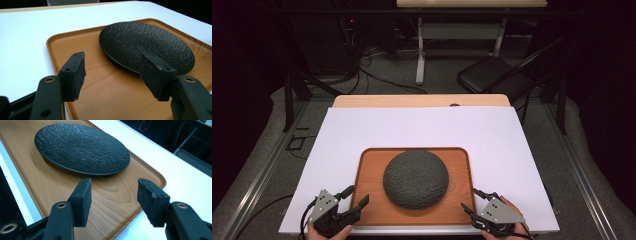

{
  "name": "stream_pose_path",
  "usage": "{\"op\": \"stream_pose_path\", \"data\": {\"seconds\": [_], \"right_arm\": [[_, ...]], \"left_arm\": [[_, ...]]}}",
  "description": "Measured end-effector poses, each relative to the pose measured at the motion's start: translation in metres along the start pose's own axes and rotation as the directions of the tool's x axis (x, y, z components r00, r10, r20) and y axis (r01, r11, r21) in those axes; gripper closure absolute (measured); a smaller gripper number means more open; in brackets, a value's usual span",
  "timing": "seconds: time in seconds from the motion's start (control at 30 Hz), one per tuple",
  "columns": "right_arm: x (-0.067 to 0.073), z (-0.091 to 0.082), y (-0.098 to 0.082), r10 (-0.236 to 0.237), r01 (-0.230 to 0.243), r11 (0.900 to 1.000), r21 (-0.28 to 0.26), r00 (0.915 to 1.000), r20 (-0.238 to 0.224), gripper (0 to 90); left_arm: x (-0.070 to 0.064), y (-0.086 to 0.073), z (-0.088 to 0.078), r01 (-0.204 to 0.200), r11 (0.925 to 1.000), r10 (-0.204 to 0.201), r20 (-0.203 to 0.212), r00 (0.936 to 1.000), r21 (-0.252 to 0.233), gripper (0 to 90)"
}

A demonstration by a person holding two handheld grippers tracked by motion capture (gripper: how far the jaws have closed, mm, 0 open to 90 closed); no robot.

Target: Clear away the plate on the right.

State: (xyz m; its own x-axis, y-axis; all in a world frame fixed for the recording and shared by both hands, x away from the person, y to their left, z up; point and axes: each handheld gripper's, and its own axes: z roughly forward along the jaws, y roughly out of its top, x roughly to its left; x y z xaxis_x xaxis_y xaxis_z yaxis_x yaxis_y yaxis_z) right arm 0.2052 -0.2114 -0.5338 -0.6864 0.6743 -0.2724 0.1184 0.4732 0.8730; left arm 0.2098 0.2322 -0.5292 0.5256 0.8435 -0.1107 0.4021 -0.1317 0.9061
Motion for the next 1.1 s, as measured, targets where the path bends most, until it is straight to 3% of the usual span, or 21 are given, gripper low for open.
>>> {"op": "stream_pose_path", "data": {"seconds": [0.13, 0.37, 0.83, 1.03, 1.1], "right_arm": [[-0.002, 0.001, -0.001, 0.008, -0.008, 1.000, 0.006, 0.9999, -0.007, 45.0], [-0.008, 0.002, -0.004, 0.066, -0.066, 0.998, 0.000, 0.9977, -0.019, 45.1], [-0.013, 0.003, -0.007, 0.084, -0.084, 0.996, 0.015, 0.9964, -0.011, 44.8], [-0.013, 0.003, -0.007, 0.083, -0.083, 0.996, 0.022, 0.9965, -0.008, 43.9], [-0.013, 0.002, -0.006, 0.089, -0.088, 0.996, 0.018, 0.9961, -0.003, 43.1]], "left_arm": [[0.000, 0.000, 0.000, 0.002, 1.0000, -0.002, 0.001, 1.0000, -0.003, 37.4], [0.000, 0.000, 0.000, -0.003, 1.0000, 0.003, 0.001, 1.0000, -0.001, 37.3], [0.000, 0.000, 0.002, 0.010, 0.9999, -0.010, 0.010, 0.9999, 0.014, 36.8], [0.000, -0.001, 0.003, 0.040, 0.9989, -0.041, 0.018, 0.9990, 0.025, 34.5], [0.000, 0.000, 0.004, 0.072, 0.9970, -0.073, 0.036, 0.9967, 0.026, 33.8]]}}
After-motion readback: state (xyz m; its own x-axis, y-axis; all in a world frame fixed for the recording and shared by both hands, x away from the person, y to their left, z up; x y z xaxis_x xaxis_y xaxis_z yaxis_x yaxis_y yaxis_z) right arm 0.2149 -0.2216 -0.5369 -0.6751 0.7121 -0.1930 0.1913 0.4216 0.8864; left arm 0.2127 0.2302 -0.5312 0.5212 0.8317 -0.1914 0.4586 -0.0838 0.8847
